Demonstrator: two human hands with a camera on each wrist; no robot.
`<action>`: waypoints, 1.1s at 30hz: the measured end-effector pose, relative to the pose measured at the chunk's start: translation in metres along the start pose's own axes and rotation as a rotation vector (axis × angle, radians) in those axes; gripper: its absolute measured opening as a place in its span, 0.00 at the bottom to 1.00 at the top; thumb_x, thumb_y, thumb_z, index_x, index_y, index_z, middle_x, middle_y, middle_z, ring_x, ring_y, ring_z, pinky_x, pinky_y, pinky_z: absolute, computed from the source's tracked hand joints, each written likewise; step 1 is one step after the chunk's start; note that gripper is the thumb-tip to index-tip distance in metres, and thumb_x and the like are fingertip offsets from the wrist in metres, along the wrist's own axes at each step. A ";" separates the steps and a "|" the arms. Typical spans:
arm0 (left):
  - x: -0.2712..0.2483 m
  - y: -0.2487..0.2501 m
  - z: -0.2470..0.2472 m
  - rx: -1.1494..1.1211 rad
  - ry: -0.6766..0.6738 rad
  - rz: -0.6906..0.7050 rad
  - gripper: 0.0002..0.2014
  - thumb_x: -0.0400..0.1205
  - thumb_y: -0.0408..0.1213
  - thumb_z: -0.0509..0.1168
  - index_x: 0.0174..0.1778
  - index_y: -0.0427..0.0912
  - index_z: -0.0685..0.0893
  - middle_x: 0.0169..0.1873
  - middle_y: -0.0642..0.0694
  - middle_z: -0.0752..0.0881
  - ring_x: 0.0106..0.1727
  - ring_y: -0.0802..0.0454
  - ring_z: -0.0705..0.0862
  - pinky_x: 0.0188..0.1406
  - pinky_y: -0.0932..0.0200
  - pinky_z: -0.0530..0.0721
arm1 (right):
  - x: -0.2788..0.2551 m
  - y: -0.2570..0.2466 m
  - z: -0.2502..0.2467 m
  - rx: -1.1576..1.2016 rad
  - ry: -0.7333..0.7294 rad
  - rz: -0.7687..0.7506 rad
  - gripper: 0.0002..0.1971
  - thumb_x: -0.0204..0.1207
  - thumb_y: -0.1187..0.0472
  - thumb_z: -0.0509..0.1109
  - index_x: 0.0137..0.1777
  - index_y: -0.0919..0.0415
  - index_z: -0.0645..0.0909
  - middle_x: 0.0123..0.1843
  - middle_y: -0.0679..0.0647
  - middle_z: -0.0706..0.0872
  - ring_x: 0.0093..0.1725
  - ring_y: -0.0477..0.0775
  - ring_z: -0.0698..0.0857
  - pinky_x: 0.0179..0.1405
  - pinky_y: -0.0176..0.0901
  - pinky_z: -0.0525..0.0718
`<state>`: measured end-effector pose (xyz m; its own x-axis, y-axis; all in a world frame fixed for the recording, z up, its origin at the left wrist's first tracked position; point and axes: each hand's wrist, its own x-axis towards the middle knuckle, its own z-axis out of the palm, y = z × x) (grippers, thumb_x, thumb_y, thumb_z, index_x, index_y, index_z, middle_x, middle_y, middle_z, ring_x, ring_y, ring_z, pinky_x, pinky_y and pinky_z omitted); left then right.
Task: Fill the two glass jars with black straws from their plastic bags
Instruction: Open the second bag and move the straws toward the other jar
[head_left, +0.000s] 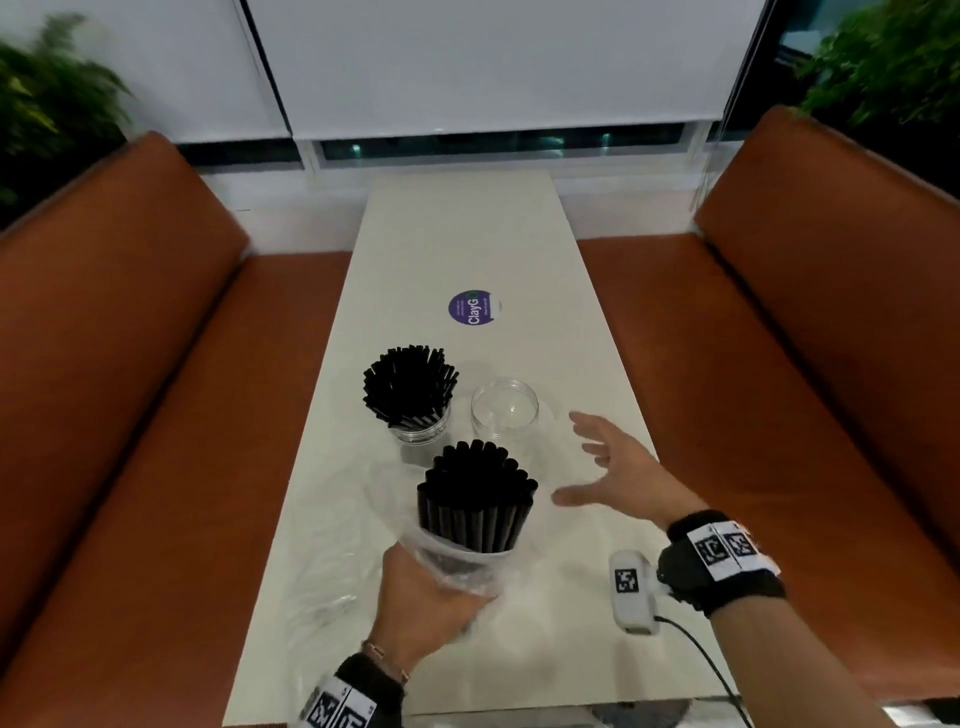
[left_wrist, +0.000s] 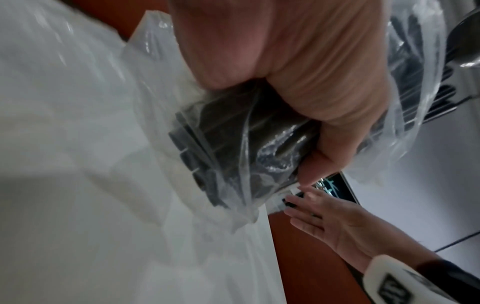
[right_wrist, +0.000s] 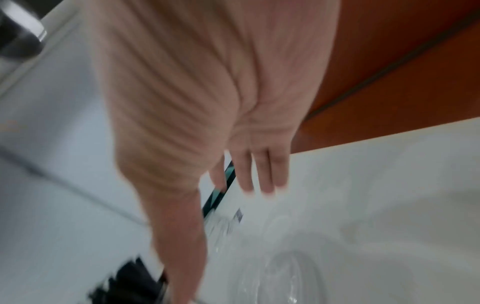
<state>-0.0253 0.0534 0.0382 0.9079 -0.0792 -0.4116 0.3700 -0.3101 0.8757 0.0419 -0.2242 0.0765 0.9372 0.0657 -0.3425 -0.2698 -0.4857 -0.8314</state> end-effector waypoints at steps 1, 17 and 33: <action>-0.005 0.003 -0.013 0.018 0.027 -0.027 0.14 0.68 0.35 0.88 0.29 0.31 0.92 0.23 0.32 0.90 0.19 0.45 0.84 0.21 0.57 0.83 | 0.016 -0.009 0.006 -0.068 0.088 -0.029 0.62 0.57 0.50 0.95 0.89 0.43 0.63 0.88 0.46 0.71 0.85 0.51 0.73 0.79 0.45 0.73; -0.018 0.071 -0.071 0.640 0.060 0.035 0.21 0.57 0.51 0.85 0.43 0.49 0.89 0.28 0.53 0.93 0.24 0.64 0.88 0.28 0.55 0.93 | 0.068 -0.009 0.050 -0.364 0.127 -0.191 0.61 0.54 0.49 0.95 0.87 0.53 0.67 0.79 0.53 0.76 0.78 0.55 0.77 0.78 0.48 0.77; 0.009 0.176 0.013 1.749 -0.204 0.265 0.26 0.68 0.37 0.77 0.63 0.46 0.80 0.42 0.52 0.82 0.41 0.48 0.83 0.40 0.55 0.77 | -0.042 0.024 0.044 -0.248 0.194 -0.243 0.68 0.55 0.46 0.94 0.90 0.39 0.53 0.84 0.38 0.73 0.80 0.43 0.74 0.73 0.34 0.72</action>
<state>0.0453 -0.0140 0.1858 0.8159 -0.3523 -0.4586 -0.5120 -0.8087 -0.2897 -0.0136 -0.1998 0.0516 0.9979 0.0507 -0.0403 0.0044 -0.6737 -0.7390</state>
